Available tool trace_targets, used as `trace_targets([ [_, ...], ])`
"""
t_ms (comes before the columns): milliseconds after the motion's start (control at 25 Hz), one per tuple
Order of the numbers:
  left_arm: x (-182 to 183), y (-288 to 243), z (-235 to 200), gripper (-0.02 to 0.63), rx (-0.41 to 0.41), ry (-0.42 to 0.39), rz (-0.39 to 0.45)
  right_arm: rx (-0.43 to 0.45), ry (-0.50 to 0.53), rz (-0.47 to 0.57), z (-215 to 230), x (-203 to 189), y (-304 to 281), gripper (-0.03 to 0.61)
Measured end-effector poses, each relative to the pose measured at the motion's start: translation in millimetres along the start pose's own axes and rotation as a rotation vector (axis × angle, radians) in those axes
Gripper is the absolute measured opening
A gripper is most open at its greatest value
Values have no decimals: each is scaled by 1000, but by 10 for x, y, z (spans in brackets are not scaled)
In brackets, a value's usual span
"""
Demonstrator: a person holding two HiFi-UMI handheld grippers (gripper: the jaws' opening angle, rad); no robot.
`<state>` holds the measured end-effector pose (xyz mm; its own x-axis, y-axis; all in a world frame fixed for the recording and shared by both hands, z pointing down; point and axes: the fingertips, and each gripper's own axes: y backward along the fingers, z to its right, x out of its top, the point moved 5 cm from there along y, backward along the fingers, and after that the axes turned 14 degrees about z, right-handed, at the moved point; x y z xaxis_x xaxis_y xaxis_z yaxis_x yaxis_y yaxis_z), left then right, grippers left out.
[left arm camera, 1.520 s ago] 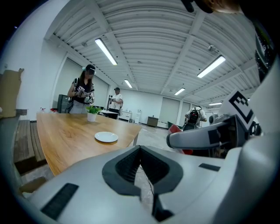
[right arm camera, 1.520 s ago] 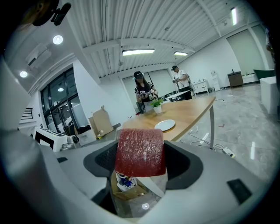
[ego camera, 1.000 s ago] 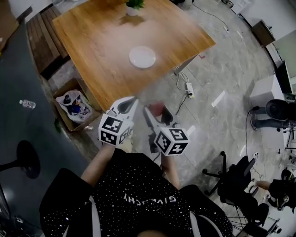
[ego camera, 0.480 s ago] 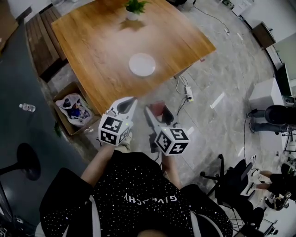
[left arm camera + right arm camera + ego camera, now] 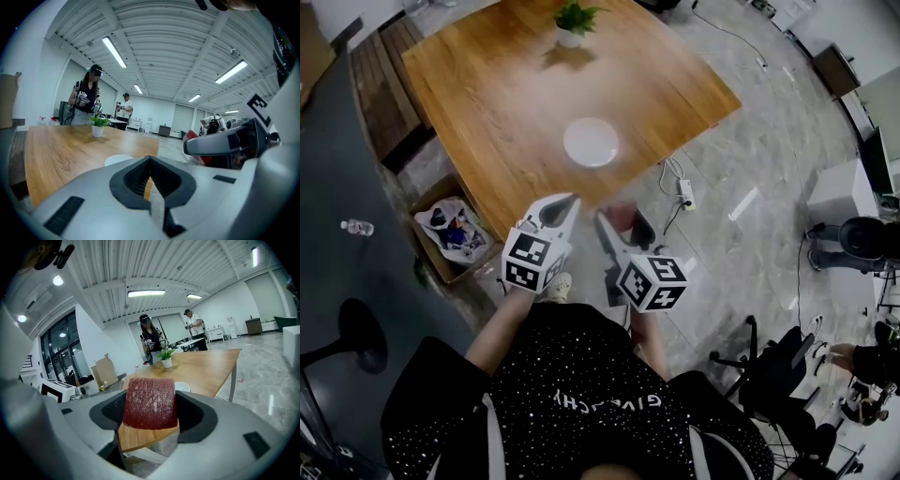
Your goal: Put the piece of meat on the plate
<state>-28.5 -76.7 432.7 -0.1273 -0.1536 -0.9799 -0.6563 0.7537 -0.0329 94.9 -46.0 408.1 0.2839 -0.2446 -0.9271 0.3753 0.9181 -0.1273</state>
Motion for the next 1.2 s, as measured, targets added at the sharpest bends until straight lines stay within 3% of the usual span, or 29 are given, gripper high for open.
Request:
trace_targets([
  [320,30,-94,-133,6,-27,-13,-7,-30,-41,34,65,51,-106,308],
  [1200,48,175,-37,6,-43,-10,14,-45,-12,51,-91,21,85,308],
])
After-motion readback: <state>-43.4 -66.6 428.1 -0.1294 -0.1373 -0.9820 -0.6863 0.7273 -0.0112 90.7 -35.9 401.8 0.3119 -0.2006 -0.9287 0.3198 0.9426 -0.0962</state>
